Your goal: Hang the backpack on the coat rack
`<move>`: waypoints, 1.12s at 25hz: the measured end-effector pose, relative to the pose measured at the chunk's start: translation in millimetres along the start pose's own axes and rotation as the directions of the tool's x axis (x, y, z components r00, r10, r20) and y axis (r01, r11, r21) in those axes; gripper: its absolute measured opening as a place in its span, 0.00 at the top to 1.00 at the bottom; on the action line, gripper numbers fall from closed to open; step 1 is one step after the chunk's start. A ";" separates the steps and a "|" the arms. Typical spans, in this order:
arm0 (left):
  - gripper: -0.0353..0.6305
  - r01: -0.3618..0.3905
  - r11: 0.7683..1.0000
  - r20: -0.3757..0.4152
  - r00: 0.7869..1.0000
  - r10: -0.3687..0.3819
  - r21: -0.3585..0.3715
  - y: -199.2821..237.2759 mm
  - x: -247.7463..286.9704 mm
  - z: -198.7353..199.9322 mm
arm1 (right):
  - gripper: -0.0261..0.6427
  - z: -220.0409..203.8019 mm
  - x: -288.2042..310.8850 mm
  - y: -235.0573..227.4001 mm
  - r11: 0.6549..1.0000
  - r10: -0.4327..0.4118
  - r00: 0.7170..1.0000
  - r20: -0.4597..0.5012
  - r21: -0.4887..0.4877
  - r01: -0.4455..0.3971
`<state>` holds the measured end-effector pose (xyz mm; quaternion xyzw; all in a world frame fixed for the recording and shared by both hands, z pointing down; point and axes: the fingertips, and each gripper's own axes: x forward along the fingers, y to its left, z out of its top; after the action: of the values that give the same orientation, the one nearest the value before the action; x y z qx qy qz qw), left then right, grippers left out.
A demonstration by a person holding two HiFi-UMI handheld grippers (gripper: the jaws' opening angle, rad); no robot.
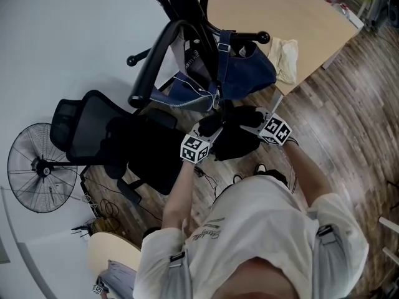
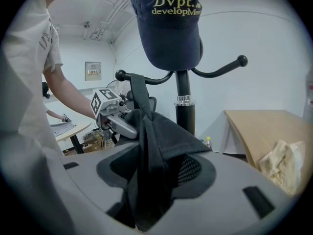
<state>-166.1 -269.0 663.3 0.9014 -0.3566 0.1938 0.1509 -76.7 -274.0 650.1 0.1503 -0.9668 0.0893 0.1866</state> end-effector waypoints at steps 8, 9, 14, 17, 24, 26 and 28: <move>0.66 -0.025 1.000 0.011 1.000 0.025 -0.012 -1.4 -11.4 -7.1 | 0.61 -16.1 -13.6 3.6 0.998 -0.012 0.998 -0.064 -0.058 0.009; 0.65 -0.030 0.999 0.017 0.999 0.030 -0.027 -0.7 -14.3 -8.1 | 0.61 -16.2 -19.0 2.1 0.999 -0.022 0.998 -0.055 -0.046 0.019; 0.63 -0.081 0.994 0.040 0.996 0.084 -0.075 2.1 -32.3 -15.4 | 0.61 -22.5 -42.6 -1.5 0.998 -0.065 0.997 -0.048 -0.020 0.064; 0.63 -0.130 0.989 0.047 0.990 0.133 -0.075 3.4 -46.1 -20.6 | 0.61 -22.5 -59.8 -2.0 0.994 -0.107 0.994 -0.016 0.033 0.108; 0.63 -0.232 0.972 0.072 0.969 0.235 -0.047 -3.9 -90.9 -22.9 | 0.64 -0.8 -94.4 12.4 0.973 -0.190 0.975 0.111 0.155 0.172; 0.65 -0.243 0.970 0.091 0.965 0.245 -0.030 -10.1 -99.5 -16.1 | 0.73 8.8 -102.1 17.3 0.972 -0.204 0.968 0.148 0.148 0.182; 0.77 -0.243 0.970 0.116 0.963 0.243 -0.011 -18.9 -105.1 -6.2 | 0.85 19.2 -109.1 22.2 0.973 -0.211 0.959 0.191 0.132 0.188</move>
<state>-224.8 -191.7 618.2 0.8609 -0.4723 0.1584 0.1034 6.3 -229.5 587.7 0.2658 -0.9541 0.1083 0.0860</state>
